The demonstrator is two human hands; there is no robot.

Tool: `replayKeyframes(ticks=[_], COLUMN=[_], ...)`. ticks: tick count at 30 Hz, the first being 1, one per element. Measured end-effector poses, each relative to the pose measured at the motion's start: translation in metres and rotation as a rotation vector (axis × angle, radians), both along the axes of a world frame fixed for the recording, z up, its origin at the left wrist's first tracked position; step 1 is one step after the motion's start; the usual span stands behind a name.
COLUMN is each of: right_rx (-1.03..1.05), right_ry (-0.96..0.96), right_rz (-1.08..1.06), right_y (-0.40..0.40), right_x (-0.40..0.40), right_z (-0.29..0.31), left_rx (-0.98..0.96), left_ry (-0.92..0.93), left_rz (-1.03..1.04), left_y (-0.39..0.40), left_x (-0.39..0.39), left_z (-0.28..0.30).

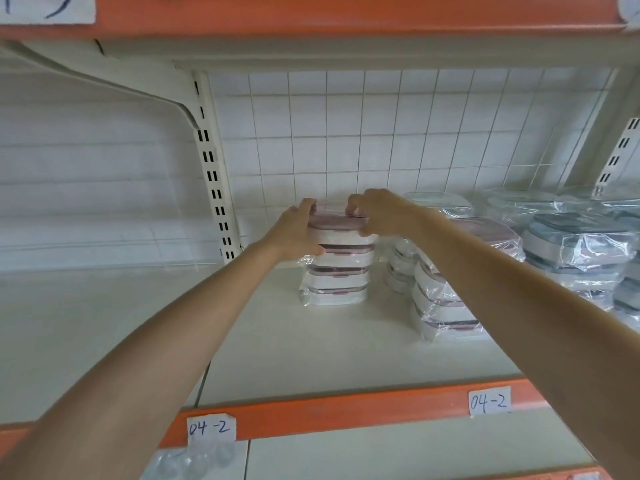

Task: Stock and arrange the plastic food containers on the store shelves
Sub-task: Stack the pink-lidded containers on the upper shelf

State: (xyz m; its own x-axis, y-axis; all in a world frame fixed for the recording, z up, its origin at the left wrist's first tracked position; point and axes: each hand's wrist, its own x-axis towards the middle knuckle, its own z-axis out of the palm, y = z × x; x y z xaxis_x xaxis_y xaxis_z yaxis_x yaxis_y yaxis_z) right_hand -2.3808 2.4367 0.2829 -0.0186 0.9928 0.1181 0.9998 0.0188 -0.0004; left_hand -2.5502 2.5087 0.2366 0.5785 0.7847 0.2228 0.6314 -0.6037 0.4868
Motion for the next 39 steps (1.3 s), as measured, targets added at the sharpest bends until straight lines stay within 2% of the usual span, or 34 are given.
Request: replayKeyframes(ticks=[4,10,12,14,16,18,22,28,34,39], right_rx=[0.107,0.239,0.295,0.334,0.260,0.107,-0.091,-0.146,-0.173,-0.279], right_ry=[-0.106,-0.306,-0.269,-0.149,-0.082,-0.125,-0.207,-0.122,0.015,0.122], right_rz=[0.002,0.071,0.111,0.201,0.335,0.456,0.515,0.561,0.586,0.565], right_y=[-0.004,-0.016,-0.019,-0.023,-0.033,-0.045,-0.066,-0.108,-0.160,-0.199], right_x=[-0.002,-0.012,-0.019,-0.035,-0.056,-0.075,-0.105,-0.156,-0.189,-0.178], right_z=[-0.008,-0.013,-0.014,-0.017,-0.024,-0.036,-0.054,-0.071,-0.123,-0.194], left_rx=[0.052,0.274,0.311,0.312,0.276,0.225,0.154,0.223,0.277,0.011], left_ry=[-0.006,0.138,0.207,0.284,0.385,0.508,0.683,0.613,0.446,0.354], left_rz=[0.018,0.151,0.195,0.236,0.247,0.208,0.103,0.167,0.149,0.171], left_y=[-0.010,-0.040,-0.054,-0.069,-0.084,-0.097,-0.119,-0.170,-0.224,-0.257], left_x=[-0.008,-0.030,-0.044,-0.062,-0.081,-0.102,-0.141,-0.186,-0.204,-0.199], left_z=[0.000,-0.003,-0.011,-0.022,-0.031,-0.035,-0.035,-0.053,-0.106,-0.192])
